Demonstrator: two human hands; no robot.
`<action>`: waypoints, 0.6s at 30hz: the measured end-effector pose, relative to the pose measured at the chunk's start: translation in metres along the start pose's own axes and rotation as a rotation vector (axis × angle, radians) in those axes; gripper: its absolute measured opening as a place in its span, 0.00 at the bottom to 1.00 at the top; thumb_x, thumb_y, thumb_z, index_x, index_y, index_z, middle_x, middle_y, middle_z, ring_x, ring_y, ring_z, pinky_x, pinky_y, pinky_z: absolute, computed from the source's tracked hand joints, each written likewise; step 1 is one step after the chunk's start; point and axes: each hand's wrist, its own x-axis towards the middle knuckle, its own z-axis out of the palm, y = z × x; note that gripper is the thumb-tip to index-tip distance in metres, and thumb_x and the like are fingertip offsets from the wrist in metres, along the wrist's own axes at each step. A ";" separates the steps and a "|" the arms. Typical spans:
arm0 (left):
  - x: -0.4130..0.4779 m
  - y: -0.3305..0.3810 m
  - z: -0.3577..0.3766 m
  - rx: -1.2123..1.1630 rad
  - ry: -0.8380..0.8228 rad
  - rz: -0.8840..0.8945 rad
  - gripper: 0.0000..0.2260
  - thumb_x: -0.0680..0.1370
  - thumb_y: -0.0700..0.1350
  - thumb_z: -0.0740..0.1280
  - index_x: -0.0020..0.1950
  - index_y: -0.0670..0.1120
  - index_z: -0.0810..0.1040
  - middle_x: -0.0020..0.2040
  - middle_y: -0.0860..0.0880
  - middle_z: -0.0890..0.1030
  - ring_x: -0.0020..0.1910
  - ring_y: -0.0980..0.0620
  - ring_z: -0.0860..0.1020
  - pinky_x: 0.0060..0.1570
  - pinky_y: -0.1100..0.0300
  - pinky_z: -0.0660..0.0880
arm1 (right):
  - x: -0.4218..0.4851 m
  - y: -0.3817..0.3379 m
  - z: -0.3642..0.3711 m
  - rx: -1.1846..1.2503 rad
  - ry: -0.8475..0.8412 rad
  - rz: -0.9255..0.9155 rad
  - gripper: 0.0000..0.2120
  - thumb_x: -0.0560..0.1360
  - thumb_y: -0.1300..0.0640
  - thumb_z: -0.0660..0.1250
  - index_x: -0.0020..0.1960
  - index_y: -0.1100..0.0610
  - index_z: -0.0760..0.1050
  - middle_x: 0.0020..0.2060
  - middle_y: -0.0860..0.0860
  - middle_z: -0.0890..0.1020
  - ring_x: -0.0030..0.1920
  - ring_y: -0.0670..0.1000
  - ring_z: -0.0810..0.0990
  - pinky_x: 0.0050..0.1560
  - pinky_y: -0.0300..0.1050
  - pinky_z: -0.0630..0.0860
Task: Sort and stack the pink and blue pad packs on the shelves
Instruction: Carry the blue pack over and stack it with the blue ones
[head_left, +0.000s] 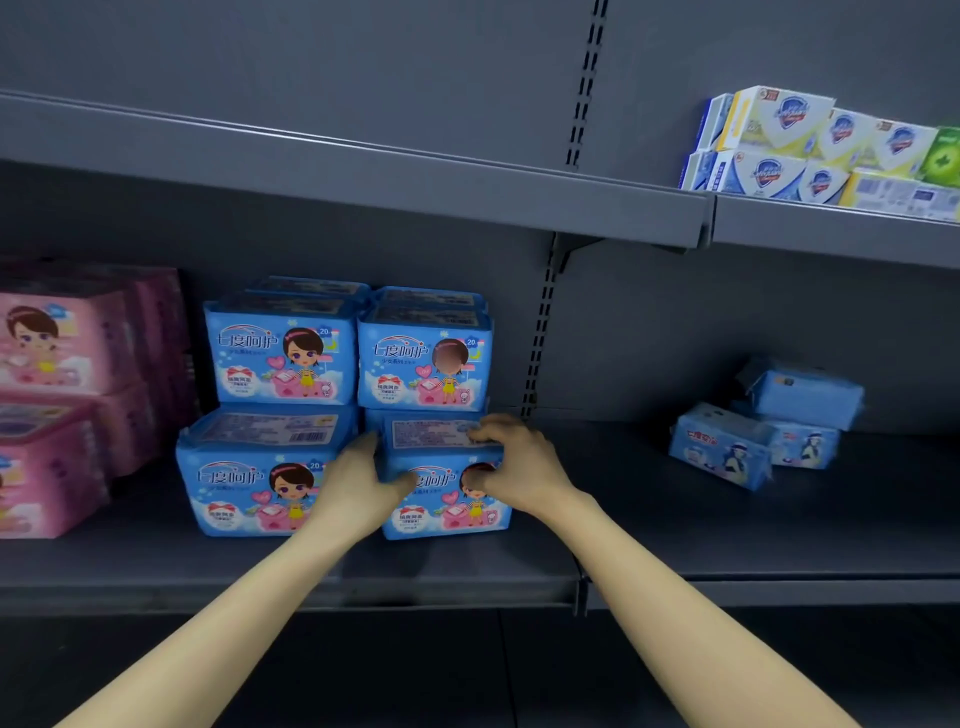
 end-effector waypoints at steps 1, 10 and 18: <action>0.000 0.001 -0.002 0.014 0.003 0.011 0.16 0.73 0.43 0.69 0.60 0.42 0.73 0.58 0.44 0.78 0.56 0.46 0.75 0.47 0.61 0.68 | 0.000 0.000 0.001 -0.003 0.002 -0.001 0.24 0.68 0.56 0.72 0.64 0.55 0.73 0.65 0.46 0.71 0.62 0.47 0.72 0.53 0.32 0.64; -0.012 0.019 -0.001 0.392 0.004 0.222 0.21 0.78 0.45 0.63 0.71 0.43 0.67 0.75 0.43 0.57 0.70 0.44 0.66 0.64 0.58 0.65 | -0.003 0.001 0.006 0.060 0.006 -0.018 0.23 0.69 0.58 0.71 0.63 0.56 0.72 0.62 0.48 0.72 0.60 0.48 0.74 0.56 0.37 0.71; -0.012 0.011 0.007 0.480 0.051 0.328 0.20 0.78 0.40 0.62 0.70 0.42 0.67 0.71 0.44 0.64 0.70 0.45 0.64 0.62 0.56 0.69 | -0.006 0.000 0.010 0.063 0.032 -0.042 0.25 0.70 0.58 0.70 0.66 0.55 0.71 0.65 0.48 0.71 0.63 0.48 0.71 0.58 0.36 0.68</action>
